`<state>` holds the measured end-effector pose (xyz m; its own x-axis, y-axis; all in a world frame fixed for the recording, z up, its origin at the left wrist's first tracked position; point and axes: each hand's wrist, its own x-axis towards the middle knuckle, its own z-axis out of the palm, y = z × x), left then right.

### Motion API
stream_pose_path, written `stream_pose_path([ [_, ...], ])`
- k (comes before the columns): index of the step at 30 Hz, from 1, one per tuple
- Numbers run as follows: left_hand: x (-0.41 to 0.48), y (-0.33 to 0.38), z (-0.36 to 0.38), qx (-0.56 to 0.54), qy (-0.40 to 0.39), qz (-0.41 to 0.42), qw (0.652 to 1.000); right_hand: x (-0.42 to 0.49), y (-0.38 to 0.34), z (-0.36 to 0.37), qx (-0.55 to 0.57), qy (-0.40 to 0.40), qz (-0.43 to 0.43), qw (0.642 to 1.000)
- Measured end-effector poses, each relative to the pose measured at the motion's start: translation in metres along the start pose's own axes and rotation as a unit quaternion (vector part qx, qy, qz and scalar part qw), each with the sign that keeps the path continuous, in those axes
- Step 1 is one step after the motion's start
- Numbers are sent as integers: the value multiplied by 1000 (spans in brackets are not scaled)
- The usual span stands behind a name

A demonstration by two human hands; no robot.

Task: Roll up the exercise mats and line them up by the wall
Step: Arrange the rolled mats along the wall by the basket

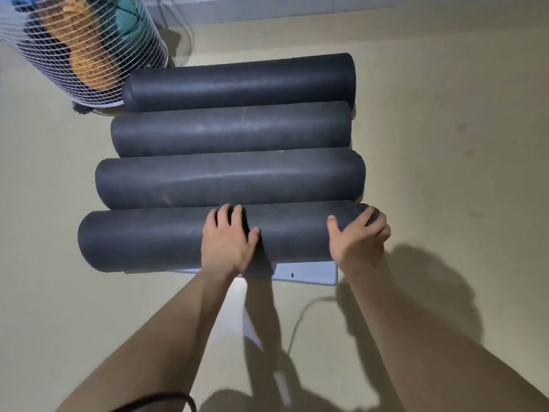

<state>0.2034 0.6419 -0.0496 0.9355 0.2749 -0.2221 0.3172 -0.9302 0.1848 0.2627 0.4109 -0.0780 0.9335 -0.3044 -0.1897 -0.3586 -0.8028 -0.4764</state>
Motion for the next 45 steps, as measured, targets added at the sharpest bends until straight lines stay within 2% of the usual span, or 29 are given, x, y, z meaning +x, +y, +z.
stream_pose_path([
  [2, 10, -17, 6, -11, 38, -61, 997, -1, -2, 12, 4, 13, 13, 1000],
  [5, 16, -44, 13, -5, 79, -85, 993, -4, -4, 24, 1, 54, 35, 998],
  [7, 18, -57, 15, -6, 93, -99, 991, -4, -4, 26, 6, 49, 57, 997],
  [10, 16, -85, 5, -35, 115, -181, 976, -4, 1, 25, -2, 41, 58, 997],
  [14, 9, -140, -20, -92, 117, -316, 937, -2, 3, 28, 11, 68, 55, 996],
  [18, 12, -189, -33, -141, 133, -364, 911, -1, 0, 28, 15, 74, 59, 995],
  [22, 20, -225, -35, -275, 127, -455, 837, 0, 0, 23, 21, 63, 71, 995],
  [24, 20, -231, -33, -310, 129, -461, 822, 5, -1, 16, 26, 54, 85, 995],
  [26, 21, -230, -31, -313, 142, -457, 820, 7, -4, 7, 32, 41, 107, 993],
  [29, 20, -223, -33, -296, 153, -448, 829, -3, -14, 5, 42, 14, 125, 991],
  [32, 20, -228, -38, -269, 151, -435, 846, -22, -26, 15, 74, 22, 137, 988],
  [36, 20, -241, -37, -276, 133, -422, 853, -30, -23, 16, 103, 1, 105, 989],
  [39, 16, -245, -33, -309, 126, -447, 830, -28, -15, 8, 138, -19, 105, 985],
  [42, 17, -254, -37, -352, 129, -497, 783, -28, -16, 7, 167, -25, 116, 979],
  [43, 18, -256, -40, -352, 124, -504, 779, -28, -17, 9, 173, -18, 120, 977],
  [45, 18, -257, -43, -329, 140, -488, 796, -31, -18, 15, 178, 4, 132, 975],
])
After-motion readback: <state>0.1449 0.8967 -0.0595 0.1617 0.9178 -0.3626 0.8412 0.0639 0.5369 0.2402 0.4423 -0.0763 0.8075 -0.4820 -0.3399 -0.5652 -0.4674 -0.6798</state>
